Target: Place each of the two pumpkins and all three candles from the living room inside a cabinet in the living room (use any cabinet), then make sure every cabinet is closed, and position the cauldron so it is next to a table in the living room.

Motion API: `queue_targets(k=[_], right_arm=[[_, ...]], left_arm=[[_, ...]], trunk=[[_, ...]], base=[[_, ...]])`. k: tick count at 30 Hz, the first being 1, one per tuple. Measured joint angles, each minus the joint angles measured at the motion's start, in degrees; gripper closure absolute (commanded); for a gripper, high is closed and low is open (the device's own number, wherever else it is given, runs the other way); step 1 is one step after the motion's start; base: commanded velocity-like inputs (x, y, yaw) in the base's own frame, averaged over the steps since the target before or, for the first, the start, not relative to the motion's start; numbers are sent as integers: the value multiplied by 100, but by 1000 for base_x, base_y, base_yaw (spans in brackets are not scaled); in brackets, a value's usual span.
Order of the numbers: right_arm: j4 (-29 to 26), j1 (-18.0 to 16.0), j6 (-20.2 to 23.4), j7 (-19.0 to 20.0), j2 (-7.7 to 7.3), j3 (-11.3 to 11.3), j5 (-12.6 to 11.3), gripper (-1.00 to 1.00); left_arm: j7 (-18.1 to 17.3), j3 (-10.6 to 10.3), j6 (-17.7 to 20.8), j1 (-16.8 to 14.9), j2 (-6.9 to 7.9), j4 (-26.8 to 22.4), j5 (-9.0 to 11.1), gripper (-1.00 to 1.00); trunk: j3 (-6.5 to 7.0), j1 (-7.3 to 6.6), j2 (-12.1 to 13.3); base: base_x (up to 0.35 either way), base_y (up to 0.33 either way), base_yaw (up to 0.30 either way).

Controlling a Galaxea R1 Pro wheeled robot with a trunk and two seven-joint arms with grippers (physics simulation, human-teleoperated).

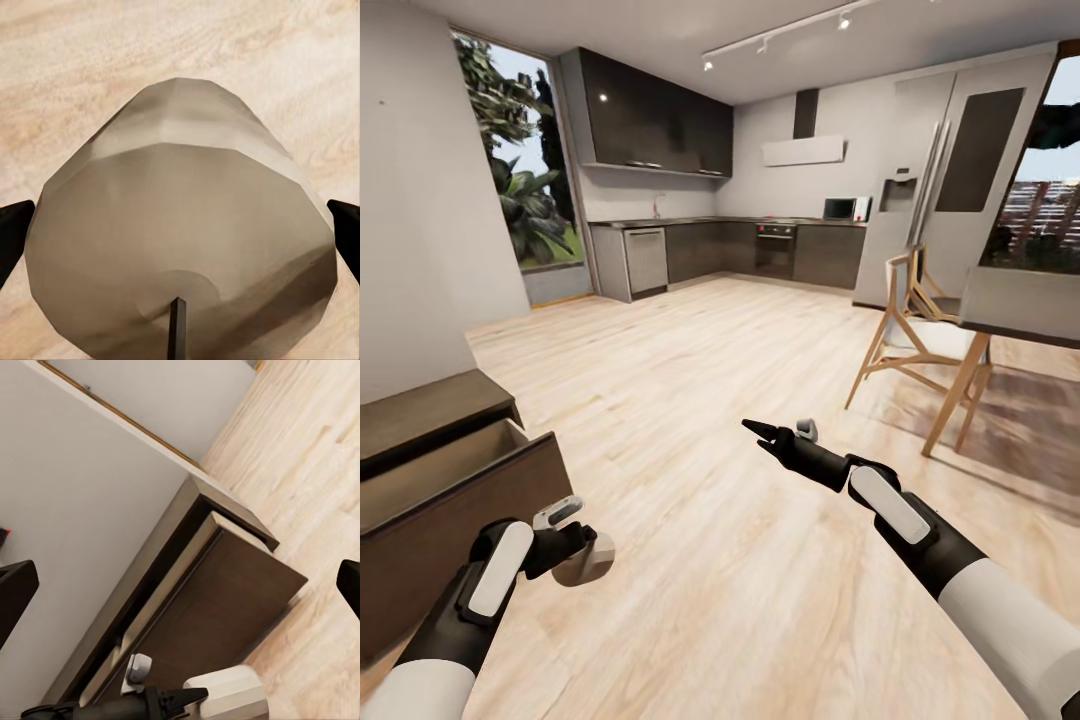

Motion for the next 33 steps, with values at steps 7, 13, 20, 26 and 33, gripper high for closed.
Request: queue_targets(k=[7, 13, 20, 26, 33], right_arm=[[-2, 0, 0, -10, 0, 0, 5, -100], [-8, 0, 0, -16, 0, 0, 7, -100], [-9, 0, 0, -20, 0, 0, 7, -100], [-9, 0, 0, -20, 0, 0, 7, -100], [-9, 0, 0, -29, 8, 0, 7, -100]], left_arm=[[-9, 0, 1, 0, 0, 0, 7, 100], [-9, 4, 1, 0, 0, 0, 8, 100], [-9, 0, 1, 0, 0, 2, 9, 100], [-9, -1, 1, 0, 0, 0, 12, 100], [-9, 8, 2, 0, 0, 0, 14, 100]], trunk=[[0, 3, 0], [0, 3, 0], [0, 3, 0], [0, 3, 0], [0, 3, 0]], base=[[56, 0, 290], [2, 0, 290], [0, 0, 290], [0, 0, 290], [0, 0, 290]])
